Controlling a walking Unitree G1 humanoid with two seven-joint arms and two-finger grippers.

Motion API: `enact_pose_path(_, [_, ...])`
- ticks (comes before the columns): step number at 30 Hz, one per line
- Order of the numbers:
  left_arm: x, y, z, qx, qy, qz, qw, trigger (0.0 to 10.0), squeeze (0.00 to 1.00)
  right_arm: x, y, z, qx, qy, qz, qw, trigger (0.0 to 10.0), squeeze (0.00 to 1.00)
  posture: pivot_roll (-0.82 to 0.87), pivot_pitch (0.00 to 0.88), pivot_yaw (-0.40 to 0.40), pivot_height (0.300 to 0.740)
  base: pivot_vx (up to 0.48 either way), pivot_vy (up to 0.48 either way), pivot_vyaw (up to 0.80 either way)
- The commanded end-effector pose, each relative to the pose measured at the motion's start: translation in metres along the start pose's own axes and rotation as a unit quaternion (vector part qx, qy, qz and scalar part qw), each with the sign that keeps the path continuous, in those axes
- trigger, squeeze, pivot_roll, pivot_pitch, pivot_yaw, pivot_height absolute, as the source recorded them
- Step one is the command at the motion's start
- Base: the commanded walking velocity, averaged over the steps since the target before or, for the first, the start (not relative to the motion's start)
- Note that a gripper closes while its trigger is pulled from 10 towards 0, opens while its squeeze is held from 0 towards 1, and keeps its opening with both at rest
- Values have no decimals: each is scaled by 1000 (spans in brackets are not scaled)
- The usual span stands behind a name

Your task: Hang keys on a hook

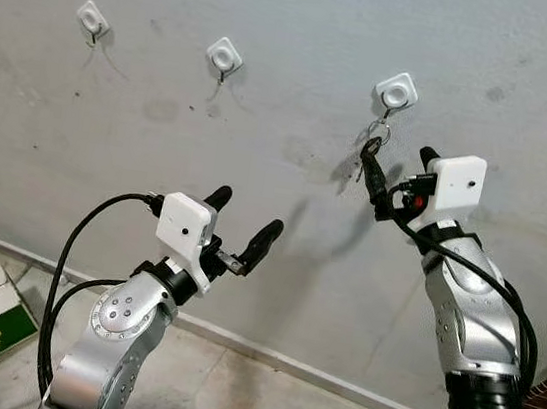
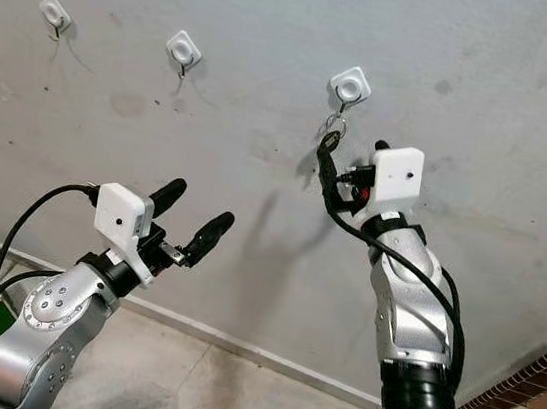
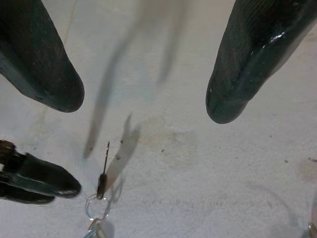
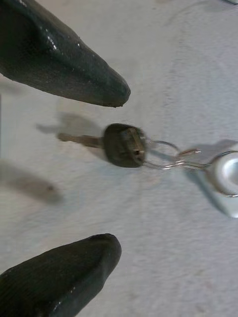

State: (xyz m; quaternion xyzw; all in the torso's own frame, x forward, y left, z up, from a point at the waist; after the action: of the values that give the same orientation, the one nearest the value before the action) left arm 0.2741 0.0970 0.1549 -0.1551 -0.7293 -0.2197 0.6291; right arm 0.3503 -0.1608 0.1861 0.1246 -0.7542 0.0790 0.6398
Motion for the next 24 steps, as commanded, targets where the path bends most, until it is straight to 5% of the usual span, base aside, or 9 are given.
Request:
enact_pose_path(1, [-5, 6, 4, 14, 16, -4, 1000, 10000, 0, 5, 2, 2, 1, -7, -5, 1000, 10000, 1000, 16, 0, 17, 740, 0, 0, 0])
enact_pose_path(18, [-24, 24, 22, 87, 69, -10, 994, 10000, 0, -29, -7, 50, -95, 70, -60, 991, 10000, 1000, 15, 0, 15, 740, 0, 0, 0])
enact_pose_path(19, [-24, 25, 22, 88, 69, -9, 994, 10000, 0, -31, -6, 52, -96, 77, -66, 990, 10000, 753, 10, 0, 14, 740, 0, 0, 0])
enact_pose_path(20, [-24, 25, 21, 88, 70, -8, 994, 10000, 0, -32, -6, 52, -99, 79, -66, 990, 10000, 753, 10, 0, 14, 740, 0, 0, 0])
enact_pose_path(21, [-24, 25, 20, 89, 70, -6, 994, 10000, 0, -34, -5, 52, -99, 85, -72, 989, 10000, 0, 8, 0, 14, 740, 0, 0, 0])
enact_pose_path(24, [-23, 27, 18, 91, 71, -12, 993, 10000, 0, -41, -6, 52, -109, 109, -84, 984, 10000, 0, 6, 0, 14, 740, 0, 0, 0])
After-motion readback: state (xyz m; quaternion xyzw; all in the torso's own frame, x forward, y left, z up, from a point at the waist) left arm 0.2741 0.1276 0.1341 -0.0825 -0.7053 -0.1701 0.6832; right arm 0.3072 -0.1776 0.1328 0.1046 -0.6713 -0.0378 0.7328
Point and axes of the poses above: a point about 5 cm out from each wrist's last joint towards the gripper, its own z axis pointing back from the gripper into the wrist, its own x axis along the axis of the wrist's last joint, y = z × x, the point moved 2 cm from there along -z, pointing out of the wrist towards the gripper, and after that the axes turned 9 degrees about -z, right-handed, at the moved point
